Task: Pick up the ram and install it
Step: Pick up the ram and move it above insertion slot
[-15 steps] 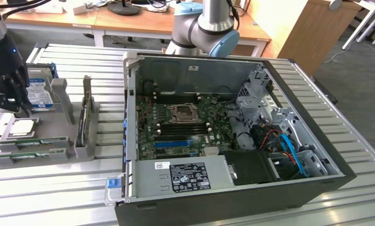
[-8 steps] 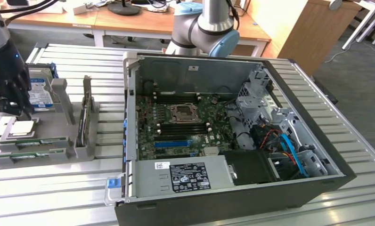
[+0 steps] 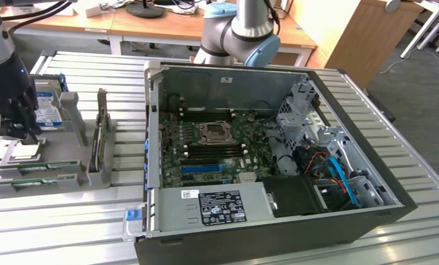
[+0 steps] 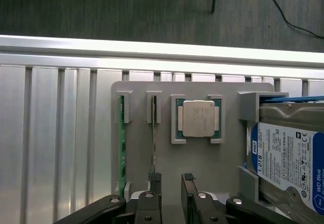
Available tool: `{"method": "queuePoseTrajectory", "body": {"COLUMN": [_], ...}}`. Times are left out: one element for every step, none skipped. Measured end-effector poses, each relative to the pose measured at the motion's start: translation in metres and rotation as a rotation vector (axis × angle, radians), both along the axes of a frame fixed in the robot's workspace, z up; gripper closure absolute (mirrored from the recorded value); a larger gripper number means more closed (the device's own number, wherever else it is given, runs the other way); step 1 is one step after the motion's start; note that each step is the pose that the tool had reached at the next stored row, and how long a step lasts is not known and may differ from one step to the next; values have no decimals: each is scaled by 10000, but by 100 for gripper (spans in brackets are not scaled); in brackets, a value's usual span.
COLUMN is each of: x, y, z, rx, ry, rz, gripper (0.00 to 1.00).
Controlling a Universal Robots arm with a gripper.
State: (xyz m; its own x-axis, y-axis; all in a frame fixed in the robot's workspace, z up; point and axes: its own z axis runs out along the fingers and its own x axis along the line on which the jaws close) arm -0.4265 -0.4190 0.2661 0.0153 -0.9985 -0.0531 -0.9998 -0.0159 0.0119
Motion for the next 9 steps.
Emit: {"method": "queuePoseTrajectory", "body": {"x": [0,0,0,0,0,0,0,0,0], "y": [0,0,0,0,0,0,0,0,0], "z": [-9,-17,-23,-37,-52,-58,-60,-60,-60], "rx": [0,-1,-1,-1,-1,0,-2,-2,-2], "ry": [0,0,0,0,1,1,2,3,3], "rz": [0,0,0,1,0,0,0,0,0], "gripper": [70,70,70,70,70,70,70,70,70]}}
